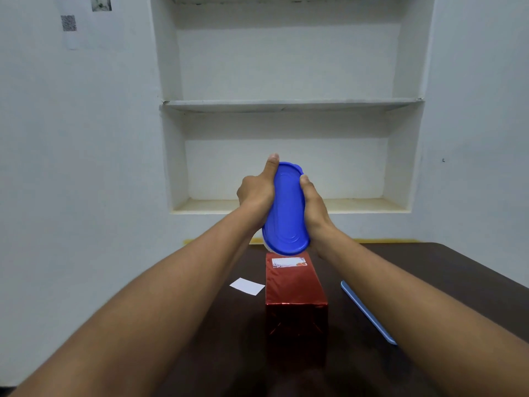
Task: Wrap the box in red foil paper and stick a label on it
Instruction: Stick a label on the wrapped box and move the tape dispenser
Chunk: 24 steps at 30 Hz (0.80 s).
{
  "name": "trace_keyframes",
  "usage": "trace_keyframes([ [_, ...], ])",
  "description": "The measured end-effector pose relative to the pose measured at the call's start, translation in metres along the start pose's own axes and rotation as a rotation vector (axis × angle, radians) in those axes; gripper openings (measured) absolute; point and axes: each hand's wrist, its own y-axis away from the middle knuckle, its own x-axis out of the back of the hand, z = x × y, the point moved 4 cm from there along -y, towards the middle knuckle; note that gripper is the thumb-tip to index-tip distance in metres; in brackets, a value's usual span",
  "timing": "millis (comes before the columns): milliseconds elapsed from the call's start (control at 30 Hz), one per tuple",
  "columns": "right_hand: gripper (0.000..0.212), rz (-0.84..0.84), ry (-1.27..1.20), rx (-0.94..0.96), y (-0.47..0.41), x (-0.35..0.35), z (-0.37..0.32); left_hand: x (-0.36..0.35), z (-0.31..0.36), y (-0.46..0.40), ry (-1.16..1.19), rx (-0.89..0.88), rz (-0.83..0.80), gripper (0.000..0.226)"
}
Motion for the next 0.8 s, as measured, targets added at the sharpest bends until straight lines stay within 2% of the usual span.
trace_keyframes([
  [100, 0.082, 0.094, 0.116, -0.024, 0.022, -0.001, -0.004, -0.001, -0.001, 0.000, -0.021, 0.033, -0.020, 0.075],
  [167, 0.075, 0.185, 0.250, 0.039, 0.024, 0.004, -0.009, -0.001, -0.004, 0.005, 0.000, 0.051, -0.056, 0.080],
  [233, 0.078, 0.201, 0.307, 0.092, 0.023, 0.009, -0.012, -0.003, -0.011, 0.009, 0.007, 0.053, -0.087, 0.087],
  [300, 0.078, 0.225, 0.317, 0.113, 0.023, 0.011, -0.017, -0.004, -0.022, 0.018, -0.093, 0.024, -0.076, 0.089],
  [367, 0.078, 0.233, 0.327, 0.092, 0.019, 0.011, -0.017, -0.003, -0.032, 0.030, -0.179, -0.031, 0.010, 0.085],
  [467, 0.071, 0.208, 0.290, 0.073, 0.020, 0.007, -0.015, 0.005, -0.034, 0.039, -0.196, -0.089, 0.126, 0.081],
  [600, 0.059, 0.129, 0.205, 0.041, 0.025, 0.003, -0.009, 0.012, -0.031, 0.034, -0.197, -0.145, 0.178, 0.081],
  [700, 0.059, 0.160, 0.242, 0.053, 0.029, 0.003, -0.005, 0.012, -0.028, 0.033, -0.192, -0.127, 0.189, 0.079],
  [800, 0.071, 0.219, 0.284, 0.103, 0.032, 0.003, -0.004, 0.009, -0.032, 0.031, -0.138, -0.027, 0.121, 0.075],
])
